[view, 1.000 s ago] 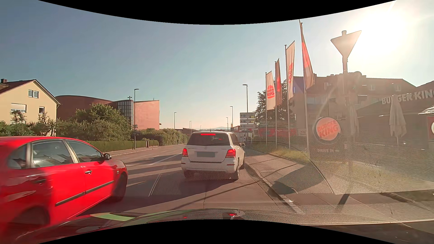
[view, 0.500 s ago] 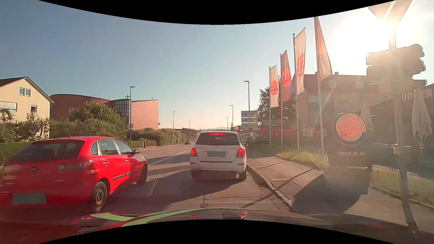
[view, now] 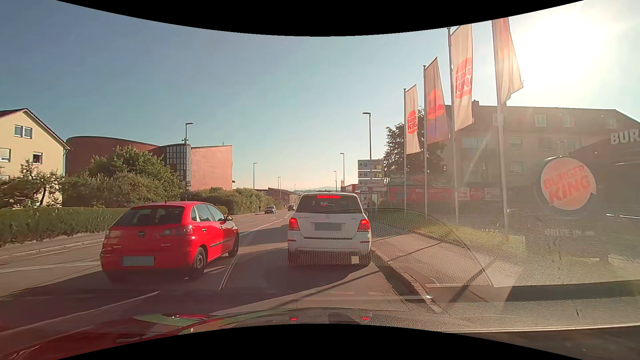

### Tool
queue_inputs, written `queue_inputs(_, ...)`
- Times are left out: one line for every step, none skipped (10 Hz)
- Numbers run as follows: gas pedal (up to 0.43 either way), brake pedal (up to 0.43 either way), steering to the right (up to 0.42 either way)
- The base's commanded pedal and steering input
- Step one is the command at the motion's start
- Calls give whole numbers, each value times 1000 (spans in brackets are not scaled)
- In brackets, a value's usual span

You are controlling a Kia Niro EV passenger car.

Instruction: Follow the waypoints while adhering to traffic rules and regulations

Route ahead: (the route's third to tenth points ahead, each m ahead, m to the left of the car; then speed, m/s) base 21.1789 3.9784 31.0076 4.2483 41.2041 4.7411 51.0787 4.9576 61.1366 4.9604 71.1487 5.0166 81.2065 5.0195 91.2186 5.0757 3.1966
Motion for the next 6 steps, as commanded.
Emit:
queue_inputs(0,146,-9)
queue_inputs(0,152,-8)
queue_inputs(0,159,-8)
queue_inputs(0,165,-8)
queue_inputs(0,177,-8)
queue_inputs(0,189,-10)
